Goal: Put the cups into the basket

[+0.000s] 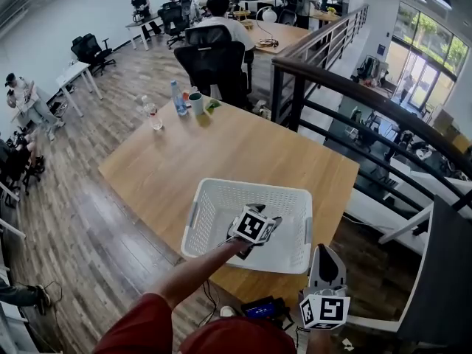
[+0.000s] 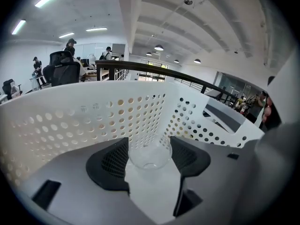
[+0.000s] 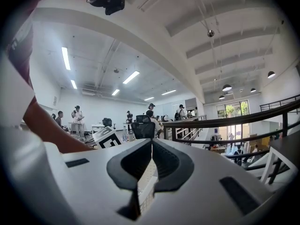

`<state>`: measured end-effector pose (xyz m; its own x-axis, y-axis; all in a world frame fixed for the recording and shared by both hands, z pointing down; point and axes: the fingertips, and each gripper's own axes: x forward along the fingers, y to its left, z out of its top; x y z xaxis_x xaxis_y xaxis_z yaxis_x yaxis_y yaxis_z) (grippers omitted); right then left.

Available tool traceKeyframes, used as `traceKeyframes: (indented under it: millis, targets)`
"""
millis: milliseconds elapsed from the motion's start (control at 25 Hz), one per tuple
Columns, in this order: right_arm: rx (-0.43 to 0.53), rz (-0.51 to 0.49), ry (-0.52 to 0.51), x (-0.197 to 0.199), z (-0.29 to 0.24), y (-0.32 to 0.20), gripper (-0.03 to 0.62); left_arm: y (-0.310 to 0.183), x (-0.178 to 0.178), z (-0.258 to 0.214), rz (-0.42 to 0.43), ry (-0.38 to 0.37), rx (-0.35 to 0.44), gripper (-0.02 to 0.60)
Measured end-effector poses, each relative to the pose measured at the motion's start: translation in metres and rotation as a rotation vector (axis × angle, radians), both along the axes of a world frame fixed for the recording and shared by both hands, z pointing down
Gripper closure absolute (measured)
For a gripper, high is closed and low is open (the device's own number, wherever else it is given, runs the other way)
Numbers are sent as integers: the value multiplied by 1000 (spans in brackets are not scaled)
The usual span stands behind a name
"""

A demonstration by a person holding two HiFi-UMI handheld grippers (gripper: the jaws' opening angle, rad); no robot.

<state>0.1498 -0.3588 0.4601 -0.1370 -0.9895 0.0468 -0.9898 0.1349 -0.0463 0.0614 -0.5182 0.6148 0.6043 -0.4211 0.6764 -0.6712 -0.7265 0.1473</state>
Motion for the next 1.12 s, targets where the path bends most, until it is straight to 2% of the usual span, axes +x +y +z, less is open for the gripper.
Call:
traceKeyframes:
  millis: [280, 480, 640, 880, 1120]
  targets:
    - [-3, -12, -4, -4, 1, 1, 582, -3, 1, 7, -6, -22, 2, 299]
    - [-4, -16, -3, -4, 0, 0, 582, 7, 7, 7, 64, -76, 55, 299]
    - [-8, -21, -4, -7, 1, 1, 582, 15, 8, 9, 99, -105, 60, 298]
    - [-1, -25, -5, -9, 0, 0, 582, 18, 8, 10, 112, -111, 73, 298]
    - [-2, -21, -2, -10, -1, 3, 582, 14, 6, 11, 86, -78, 54, 298]
